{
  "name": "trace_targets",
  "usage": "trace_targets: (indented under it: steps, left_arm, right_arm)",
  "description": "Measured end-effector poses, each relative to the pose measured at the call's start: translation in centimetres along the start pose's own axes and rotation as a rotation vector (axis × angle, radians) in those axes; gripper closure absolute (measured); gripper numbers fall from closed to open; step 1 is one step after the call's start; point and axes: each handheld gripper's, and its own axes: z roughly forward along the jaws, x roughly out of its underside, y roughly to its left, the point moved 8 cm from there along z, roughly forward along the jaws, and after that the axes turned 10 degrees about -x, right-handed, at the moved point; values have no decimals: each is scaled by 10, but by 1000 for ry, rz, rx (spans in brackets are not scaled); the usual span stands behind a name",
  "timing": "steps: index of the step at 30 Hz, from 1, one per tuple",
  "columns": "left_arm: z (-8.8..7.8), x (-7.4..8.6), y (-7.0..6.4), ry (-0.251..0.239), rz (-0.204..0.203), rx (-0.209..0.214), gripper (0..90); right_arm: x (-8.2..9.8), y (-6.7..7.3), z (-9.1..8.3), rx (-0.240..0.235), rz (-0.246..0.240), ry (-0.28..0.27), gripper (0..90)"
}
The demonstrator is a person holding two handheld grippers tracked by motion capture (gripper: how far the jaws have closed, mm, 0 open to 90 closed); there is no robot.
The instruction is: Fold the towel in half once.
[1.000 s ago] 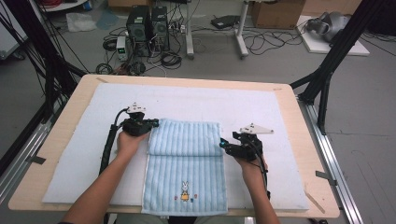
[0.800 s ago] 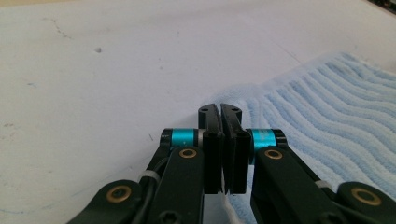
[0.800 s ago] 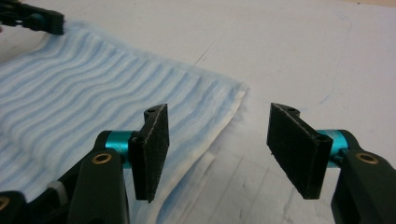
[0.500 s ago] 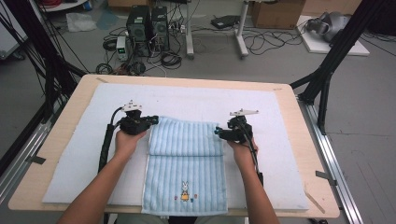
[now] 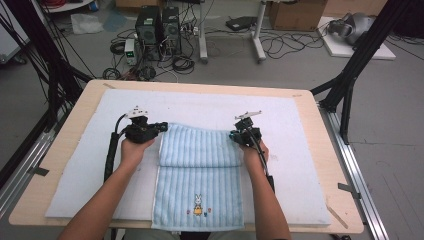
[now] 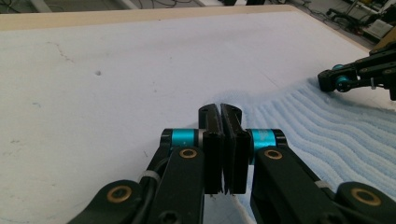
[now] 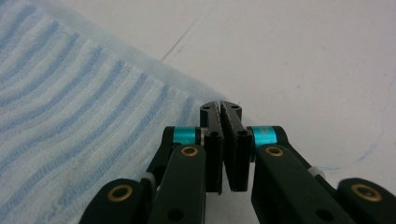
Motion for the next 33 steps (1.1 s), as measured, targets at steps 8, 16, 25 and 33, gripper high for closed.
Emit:
trace_targets:
  steps: [8,16,25,33]
  left_arm:
    - [-19,-9,-5,-28,-3,36,873]
    - [-42,-10,-13,-40,31,56,873]
    - [-62,4,-32,-31,75,107,872]
    - [-75,29,-38,10,68,127,872]
  right_arm:
    - [-12,12,-27,-47,-26,-97,878]
    - [-18,34,-64,-92,-62,-198,878]
    - [-4,54,-105,-140,-78,-262,878]
    - [35,65,-106,-176,-63,-219,878]
